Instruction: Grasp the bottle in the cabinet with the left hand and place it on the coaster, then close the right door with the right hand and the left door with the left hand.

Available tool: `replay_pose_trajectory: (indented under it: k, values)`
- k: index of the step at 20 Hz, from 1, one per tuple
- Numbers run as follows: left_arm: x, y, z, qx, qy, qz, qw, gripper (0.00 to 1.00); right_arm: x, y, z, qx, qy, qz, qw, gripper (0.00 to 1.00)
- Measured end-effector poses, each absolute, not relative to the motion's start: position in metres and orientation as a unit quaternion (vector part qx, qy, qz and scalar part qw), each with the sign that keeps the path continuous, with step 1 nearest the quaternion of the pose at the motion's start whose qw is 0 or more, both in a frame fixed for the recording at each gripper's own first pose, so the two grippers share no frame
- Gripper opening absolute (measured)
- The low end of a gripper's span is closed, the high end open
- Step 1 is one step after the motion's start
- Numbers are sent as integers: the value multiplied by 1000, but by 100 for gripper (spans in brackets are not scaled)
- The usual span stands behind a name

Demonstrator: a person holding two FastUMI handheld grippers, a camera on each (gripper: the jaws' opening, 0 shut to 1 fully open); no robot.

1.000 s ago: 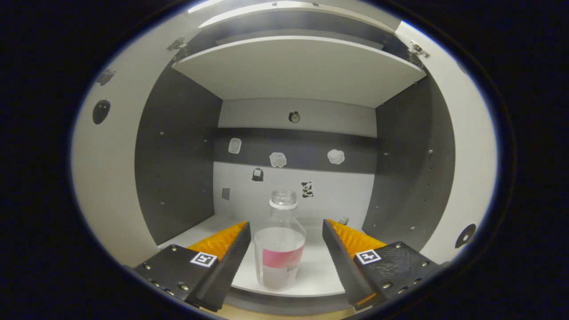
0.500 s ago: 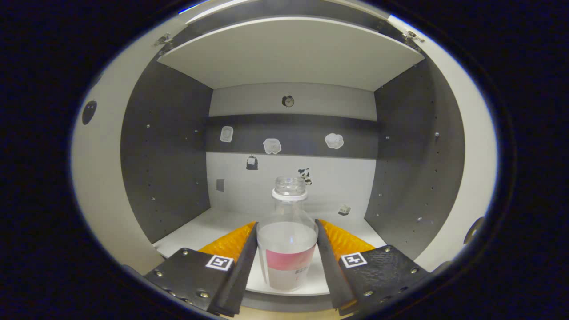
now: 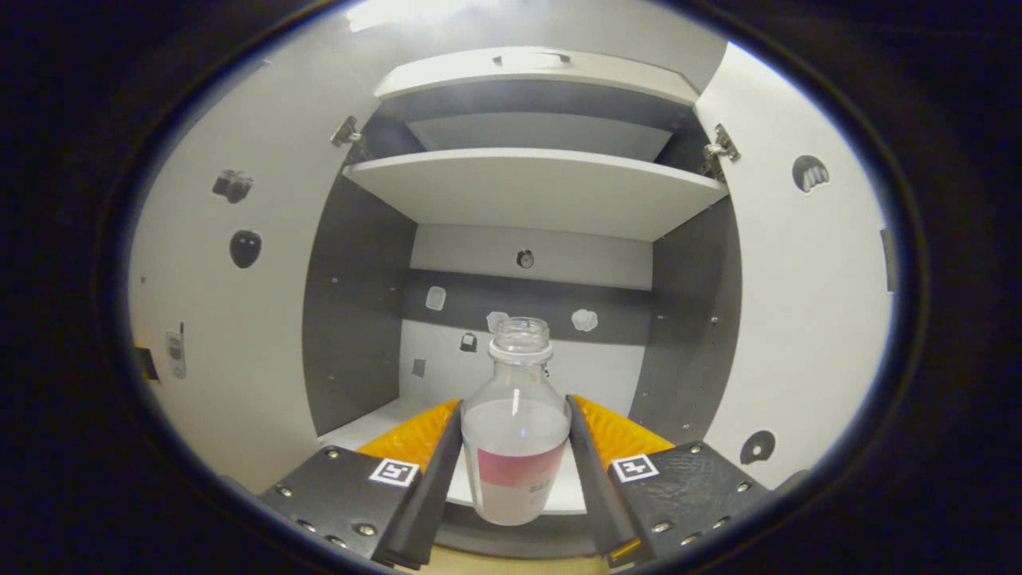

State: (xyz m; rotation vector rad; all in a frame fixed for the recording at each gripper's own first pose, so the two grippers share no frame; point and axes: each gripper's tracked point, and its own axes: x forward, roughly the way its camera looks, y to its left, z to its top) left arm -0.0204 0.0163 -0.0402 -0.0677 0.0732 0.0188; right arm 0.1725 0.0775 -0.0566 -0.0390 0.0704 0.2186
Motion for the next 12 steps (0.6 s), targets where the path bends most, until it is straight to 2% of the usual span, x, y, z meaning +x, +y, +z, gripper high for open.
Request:
replay_pose_trajectory:
  k: [4,11,12]
  values:
    - [-26,18,-38,-32,34,5,999,96,122,77,-94,-5,72,121,990,73]
    - [-29,21,-41,-21,39,-3,999,96,49,83,-208,14,172,129,976,73]
    - [-30,22,-41,-20,40,-4,999,96,39,85,-222,14,186,131,974,70]
